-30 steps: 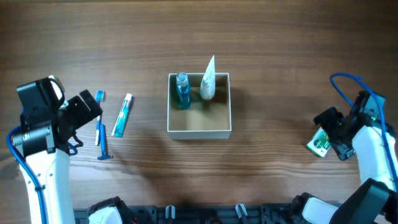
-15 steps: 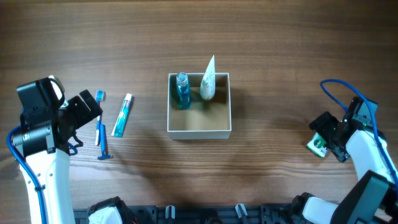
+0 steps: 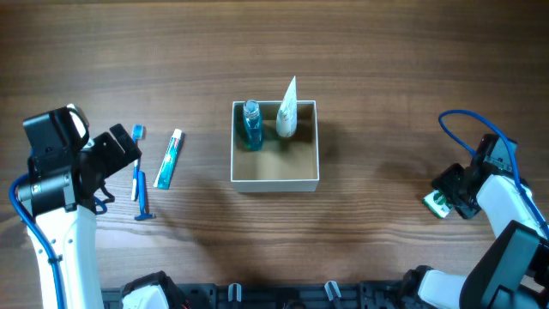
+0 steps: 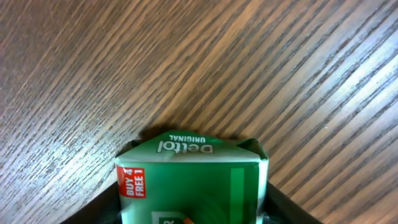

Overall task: Pack container
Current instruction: 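Move the right gripper to the green Dettol soap box and grasp it, then lower the Dettol box into the white box and release, withdraw right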

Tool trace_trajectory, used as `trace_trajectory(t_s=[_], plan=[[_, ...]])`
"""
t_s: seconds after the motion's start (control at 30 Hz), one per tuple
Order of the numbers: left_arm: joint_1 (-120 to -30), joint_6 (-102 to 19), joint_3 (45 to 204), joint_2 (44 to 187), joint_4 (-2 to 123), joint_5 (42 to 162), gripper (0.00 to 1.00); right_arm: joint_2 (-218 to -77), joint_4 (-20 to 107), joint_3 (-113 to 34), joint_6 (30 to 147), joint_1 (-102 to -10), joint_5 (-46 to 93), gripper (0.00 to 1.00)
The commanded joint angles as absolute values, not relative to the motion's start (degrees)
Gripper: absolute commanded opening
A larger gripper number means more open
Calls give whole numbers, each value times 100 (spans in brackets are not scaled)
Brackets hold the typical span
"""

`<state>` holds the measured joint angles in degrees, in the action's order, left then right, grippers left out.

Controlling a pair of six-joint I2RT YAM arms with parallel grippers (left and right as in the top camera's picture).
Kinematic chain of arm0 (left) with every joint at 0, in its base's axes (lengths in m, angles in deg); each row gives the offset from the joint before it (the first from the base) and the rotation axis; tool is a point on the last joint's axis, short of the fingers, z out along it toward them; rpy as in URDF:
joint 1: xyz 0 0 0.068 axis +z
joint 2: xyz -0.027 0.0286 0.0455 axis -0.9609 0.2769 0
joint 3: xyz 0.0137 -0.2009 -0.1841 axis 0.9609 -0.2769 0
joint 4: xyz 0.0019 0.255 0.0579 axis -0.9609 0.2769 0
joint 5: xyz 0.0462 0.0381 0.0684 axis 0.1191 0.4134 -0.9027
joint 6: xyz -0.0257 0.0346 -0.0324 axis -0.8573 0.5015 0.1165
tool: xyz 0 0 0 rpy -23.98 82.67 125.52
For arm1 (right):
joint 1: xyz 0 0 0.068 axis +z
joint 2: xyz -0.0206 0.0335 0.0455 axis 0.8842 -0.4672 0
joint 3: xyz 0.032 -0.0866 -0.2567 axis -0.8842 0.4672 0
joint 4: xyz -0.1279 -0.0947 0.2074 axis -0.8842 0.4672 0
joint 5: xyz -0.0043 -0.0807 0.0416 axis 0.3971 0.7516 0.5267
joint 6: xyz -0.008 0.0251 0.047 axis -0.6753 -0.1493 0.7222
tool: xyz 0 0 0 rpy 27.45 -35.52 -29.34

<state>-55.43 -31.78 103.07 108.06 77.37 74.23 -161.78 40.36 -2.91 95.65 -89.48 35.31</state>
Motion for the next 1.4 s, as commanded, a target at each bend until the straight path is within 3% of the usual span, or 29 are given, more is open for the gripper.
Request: trace_trajectory(t_s=[0.0, 0.2, 0.3, 0.37, 0.47, 0.63, 0.87, 1.0, 1.13, 1.37], plan=[[-5508, -3106, 10408, 10819, 7740, 7534, 100, -16373, 4058, -232, 9574, -8939, 3210, 51], [-5508, -3106, 10408, 10819, 7740, 7536, 100, -16366, 4043, -234, 9611, -8939, 3147, 33], [-5508, -3106, 10408, 10819, 7740, 7536, 100, -16318, 4270, -507, 9637, -8937, 2692, 10], [-5508, -3106, 10408, 10819, 7740, 7536, 100, -16169, 4659, -973, 9622, -8900, 2270, 4], [-5508, -3106, 10408, 10819, 7740, 7536, 100, -15844, 5081, -1655, 9312, -8633, 2021, 4], [-5508, -3106, 10408, 10819, 7740, 7536, 100, -15173, 5514, -2861, 7959, -7317, 1840, 4], [-5508, -3106, 10408, 10819, 7742, 7536, 100, -14460, 5465, -3253, 5329, -4356, 2251, 4], [-5508, -3108, 10408, 10819, 7742, 7534, 100, -14657, 5284, -3253, 4549, -3031, 2498, 4], [-5508, -3108, 10408, 10819, 7742, 7536, 100, -15068, 5050, -3253, 3734, -2428, 2526, 4], [-5508, -3106, 10408, 10819, 7742, 7534, 100, -15911, 4508, -3253, 3747, -2258, 2696, 4]])
